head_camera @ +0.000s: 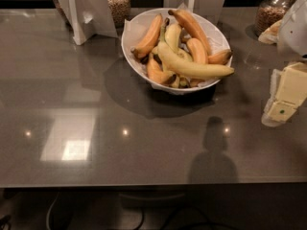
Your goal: Pick banana from white bowl
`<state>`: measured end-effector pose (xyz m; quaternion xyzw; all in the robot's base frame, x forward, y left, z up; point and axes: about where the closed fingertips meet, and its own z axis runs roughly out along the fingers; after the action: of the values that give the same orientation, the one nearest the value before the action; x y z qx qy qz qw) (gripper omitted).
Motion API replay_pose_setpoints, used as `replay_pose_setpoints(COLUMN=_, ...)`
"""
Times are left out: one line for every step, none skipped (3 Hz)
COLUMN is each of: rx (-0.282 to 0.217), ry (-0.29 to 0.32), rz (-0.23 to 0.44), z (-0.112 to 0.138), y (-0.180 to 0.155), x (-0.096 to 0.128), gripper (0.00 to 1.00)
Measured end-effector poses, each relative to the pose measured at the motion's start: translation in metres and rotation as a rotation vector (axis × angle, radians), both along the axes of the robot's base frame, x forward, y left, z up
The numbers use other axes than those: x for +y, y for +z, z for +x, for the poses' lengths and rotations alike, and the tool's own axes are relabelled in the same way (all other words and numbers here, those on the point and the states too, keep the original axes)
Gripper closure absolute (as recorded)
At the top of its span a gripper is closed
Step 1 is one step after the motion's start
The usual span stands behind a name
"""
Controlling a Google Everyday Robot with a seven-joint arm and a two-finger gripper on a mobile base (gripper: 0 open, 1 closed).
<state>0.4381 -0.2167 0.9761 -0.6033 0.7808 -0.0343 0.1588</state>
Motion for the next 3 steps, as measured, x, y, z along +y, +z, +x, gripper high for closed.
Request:
replay_pose_setpoints(rx=0.0, ry=0.0, rz=0.0, z=0.0, y=0.0, x=0.0, gripper=0.0)
replay_pose_setpoints(rx=-0.023, ry=0.007, rz=0.029, z=0.003, y=0.002, x=0.004, gripper=0.0)
replay_pose_setpoints(rx=-0.063, ry=0.043, rz=0.115, z=0.017, y=0.0, x=0.019, gripper=0.0)
